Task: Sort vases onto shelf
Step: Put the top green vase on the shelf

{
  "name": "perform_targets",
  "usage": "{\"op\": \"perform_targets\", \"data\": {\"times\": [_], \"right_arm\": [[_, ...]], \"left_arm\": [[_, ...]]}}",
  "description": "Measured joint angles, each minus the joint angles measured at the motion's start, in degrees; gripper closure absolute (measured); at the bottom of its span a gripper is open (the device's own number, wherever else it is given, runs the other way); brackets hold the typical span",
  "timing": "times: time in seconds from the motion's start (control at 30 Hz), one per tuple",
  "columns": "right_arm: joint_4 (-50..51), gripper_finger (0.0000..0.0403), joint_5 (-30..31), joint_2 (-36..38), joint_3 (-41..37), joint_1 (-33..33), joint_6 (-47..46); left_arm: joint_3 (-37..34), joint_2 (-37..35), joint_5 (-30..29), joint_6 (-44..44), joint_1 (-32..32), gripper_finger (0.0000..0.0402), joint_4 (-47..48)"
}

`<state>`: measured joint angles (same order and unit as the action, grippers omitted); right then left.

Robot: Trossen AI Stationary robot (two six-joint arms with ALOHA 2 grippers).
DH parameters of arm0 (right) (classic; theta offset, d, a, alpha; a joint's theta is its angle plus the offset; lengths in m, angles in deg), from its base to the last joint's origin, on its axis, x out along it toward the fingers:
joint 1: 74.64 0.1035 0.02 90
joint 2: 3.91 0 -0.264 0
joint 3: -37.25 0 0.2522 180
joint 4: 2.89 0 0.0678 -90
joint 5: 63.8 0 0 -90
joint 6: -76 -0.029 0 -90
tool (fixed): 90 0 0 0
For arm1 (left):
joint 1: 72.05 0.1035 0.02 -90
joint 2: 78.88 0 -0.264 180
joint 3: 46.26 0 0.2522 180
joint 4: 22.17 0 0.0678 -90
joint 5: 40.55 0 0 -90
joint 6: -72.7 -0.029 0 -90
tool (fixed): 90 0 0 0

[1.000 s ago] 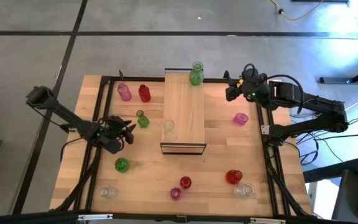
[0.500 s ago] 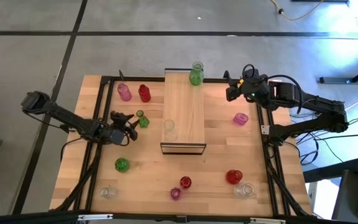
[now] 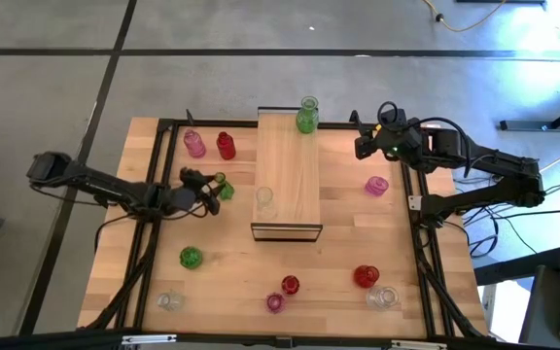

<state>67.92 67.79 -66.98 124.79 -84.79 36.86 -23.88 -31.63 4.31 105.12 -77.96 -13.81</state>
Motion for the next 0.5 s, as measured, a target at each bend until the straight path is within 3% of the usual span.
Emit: {"op": "perform_targets", "data": {"times": [0.1,0.33,0.5], "right_arm": [[0.1,0.0142,0.0,0.0,0.0,0.0,0.0],[0.2,0.0142,-0.1,0.0,0.0,0.0,-0.1],[0.2,0.0142,-0.2,0.0,0.0,0.0,0.0]], "left_arm": [[0.0,0.0,0.6,-0.1,1.8,0.0201,-0.4],[0.0,1.2,8.5,-3.1,5.4,0.0233,-2.3],[0.0,3.6,8.2,-3.1,6.9,0.0269,-5.5]]}}
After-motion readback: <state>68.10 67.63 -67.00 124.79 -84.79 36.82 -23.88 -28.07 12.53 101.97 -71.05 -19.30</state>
